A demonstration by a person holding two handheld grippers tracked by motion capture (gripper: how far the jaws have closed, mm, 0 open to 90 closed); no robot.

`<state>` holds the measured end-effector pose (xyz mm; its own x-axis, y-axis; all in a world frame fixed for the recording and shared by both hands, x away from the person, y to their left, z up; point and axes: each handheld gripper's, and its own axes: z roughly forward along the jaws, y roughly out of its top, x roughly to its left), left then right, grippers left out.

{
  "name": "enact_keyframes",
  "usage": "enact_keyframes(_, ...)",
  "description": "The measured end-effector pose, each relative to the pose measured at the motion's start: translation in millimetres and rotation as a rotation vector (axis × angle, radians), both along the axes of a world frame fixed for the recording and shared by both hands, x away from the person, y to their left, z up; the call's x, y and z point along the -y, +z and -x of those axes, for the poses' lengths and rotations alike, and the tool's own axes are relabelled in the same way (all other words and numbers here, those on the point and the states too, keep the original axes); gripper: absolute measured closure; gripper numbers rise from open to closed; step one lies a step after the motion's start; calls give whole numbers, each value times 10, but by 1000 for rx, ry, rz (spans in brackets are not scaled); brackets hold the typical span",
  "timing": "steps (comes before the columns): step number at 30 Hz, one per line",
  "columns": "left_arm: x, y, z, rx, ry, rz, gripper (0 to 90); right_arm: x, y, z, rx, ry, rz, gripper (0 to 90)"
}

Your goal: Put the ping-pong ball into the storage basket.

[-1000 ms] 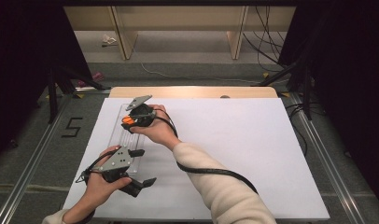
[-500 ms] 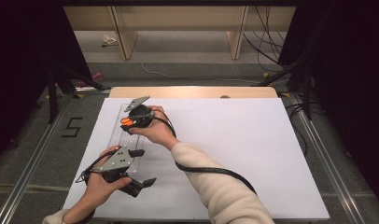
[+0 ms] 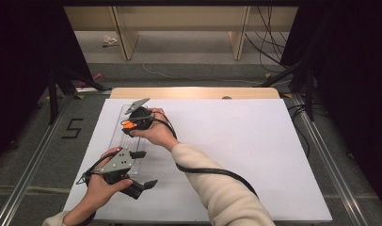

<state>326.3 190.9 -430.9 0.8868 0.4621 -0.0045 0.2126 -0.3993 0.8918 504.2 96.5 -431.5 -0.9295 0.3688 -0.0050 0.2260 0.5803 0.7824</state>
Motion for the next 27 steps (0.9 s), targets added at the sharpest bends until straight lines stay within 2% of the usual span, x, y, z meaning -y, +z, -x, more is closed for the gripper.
enact_keyframes(27,1,-2,1,0,-1,-1,0,-67,-110,4,-31,17,42,512)
